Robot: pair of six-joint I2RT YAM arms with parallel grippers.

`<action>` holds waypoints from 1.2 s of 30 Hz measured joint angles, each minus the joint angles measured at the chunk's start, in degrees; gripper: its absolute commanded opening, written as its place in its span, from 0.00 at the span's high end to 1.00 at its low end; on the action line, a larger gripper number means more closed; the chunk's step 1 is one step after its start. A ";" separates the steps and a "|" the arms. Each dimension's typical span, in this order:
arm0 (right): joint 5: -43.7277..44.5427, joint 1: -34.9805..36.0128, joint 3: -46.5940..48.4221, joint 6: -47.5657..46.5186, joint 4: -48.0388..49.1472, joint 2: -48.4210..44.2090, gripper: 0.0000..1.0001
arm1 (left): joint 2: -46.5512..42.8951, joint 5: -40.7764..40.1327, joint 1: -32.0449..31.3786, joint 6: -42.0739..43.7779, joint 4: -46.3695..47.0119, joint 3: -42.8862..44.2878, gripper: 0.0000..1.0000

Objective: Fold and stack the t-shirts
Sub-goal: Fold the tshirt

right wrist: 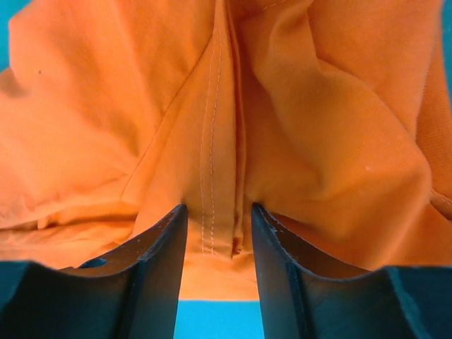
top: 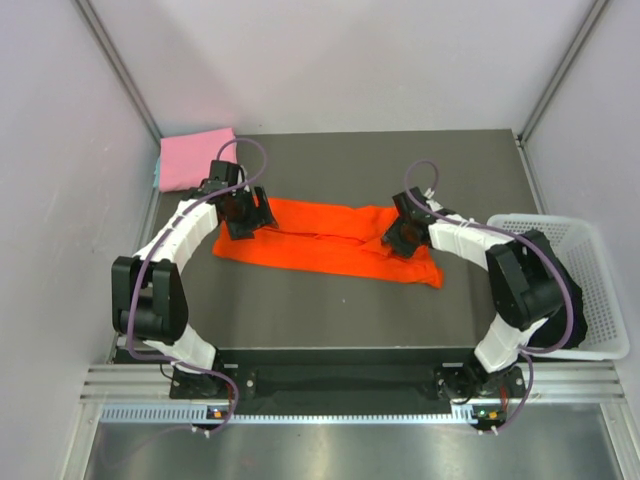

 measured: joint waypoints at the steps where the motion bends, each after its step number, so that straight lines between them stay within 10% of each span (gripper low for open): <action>1: 0.00 0.00 0.00 0.09 0.33 0.31 0.64 | -0.02 -0.07 0.00 0.00 0.00 0.00 0.25; 11: 0.13 0.15 3.13 -1.01 2.60 1.77 0.70 | -0.02 -0.17 0.00 0.04 0.17 -0.26 0.26; 17: -0.48 0.33 4.37 -1.86 4.00 3.08 1.00 | -0.02 -0.15 0.00 0.17 0.42 -0.68 0.26; 25: -0.76 0.39 8.00 -3.63 2.64 5.22 0.74 | 0.00 -0.11 0.00 0.17 0.46 -0.68 0.26; 36: -1.07 1.92 11.15 -3.93 -2.34 6.71 0.69 | -0.02 0.00 0.00 0.17 0.46 -0.70 0.26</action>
